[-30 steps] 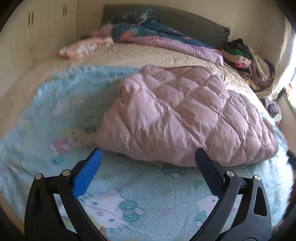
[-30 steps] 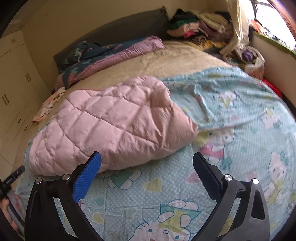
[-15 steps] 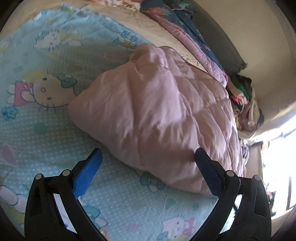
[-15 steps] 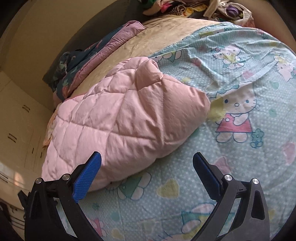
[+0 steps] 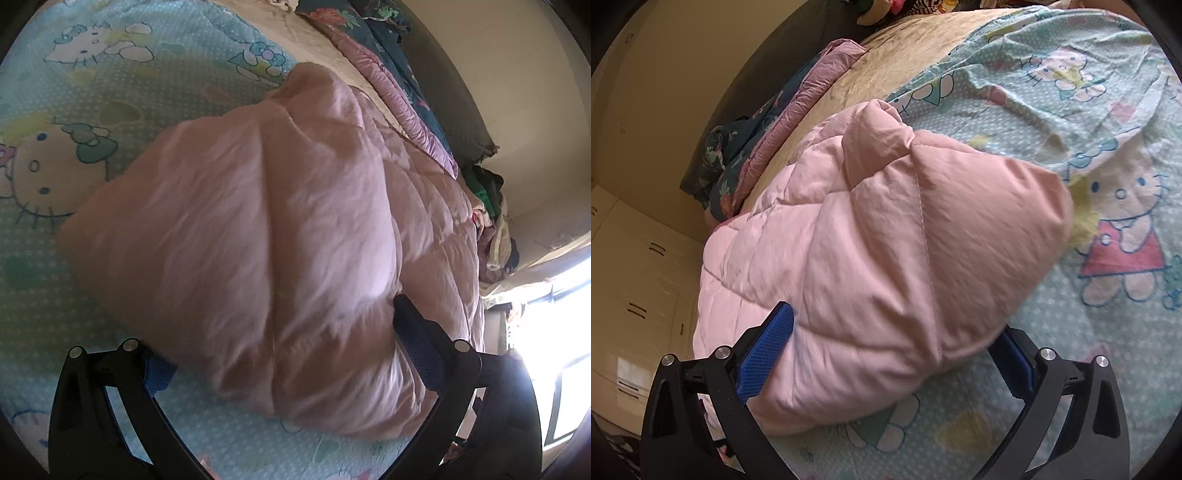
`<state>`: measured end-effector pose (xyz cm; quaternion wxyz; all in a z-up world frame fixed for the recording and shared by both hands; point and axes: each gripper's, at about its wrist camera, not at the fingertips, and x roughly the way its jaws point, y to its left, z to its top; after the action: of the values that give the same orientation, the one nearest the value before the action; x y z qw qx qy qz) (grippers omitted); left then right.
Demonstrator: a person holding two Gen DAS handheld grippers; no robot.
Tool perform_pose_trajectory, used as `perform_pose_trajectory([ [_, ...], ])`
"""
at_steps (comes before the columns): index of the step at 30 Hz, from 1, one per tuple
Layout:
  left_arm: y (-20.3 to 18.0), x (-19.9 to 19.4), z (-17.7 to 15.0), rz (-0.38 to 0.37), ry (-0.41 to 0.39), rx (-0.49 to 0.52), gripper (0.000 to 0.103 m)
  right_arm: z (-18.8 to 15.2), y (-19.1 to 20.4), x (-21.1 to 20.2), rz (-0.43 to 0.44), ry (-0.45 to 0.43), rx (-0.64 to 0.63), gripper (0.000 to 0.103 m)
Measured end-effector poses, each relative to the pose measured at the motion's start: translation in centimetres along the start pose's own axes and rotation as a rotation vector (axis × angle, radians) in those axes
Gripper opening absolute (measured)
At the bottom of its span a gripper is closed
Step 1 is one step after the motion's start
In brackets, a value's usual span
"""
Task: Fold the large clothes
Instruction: 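Move both open grippers to the side edge of the folded jacket, then grasp the jacket's side edge with both grippers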
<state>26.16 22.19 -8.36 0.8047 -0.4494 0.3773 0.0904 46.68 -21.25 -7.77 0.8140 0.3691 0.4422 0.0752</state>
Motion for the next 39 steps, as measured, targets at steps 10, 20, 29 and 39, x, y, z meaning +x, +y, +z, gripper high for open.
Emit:
perform_pose_trajectory([
  [10, -0.3, 1.4, 0.6, -0.008, -0.046, -0.009, 0.095, 1.1, -0.9, 2.1, 0.079, -0.016, 0.034, 0.099],
  [20, -0.8, 1.3, 0.7, -0.001, -0.071, 0.033, 0.092, 0.9, -0.1, 1.9, 0.12, -0.027, -0.024, 0.07],
  [29, -4.1, 0.2, 0.8, 0.049, -0.122, 0.152, 0.054, 0.6, 3.2, 0.2, 0.087, -0.057, -0.204, 0.045],
  [39, -7.1, -1.8, 0.7, 0.074, -0.177, 0.277, 0.039, -0.4, 7.5, -1.8, 0.009, -0.109, -0.399, 0.035],
])
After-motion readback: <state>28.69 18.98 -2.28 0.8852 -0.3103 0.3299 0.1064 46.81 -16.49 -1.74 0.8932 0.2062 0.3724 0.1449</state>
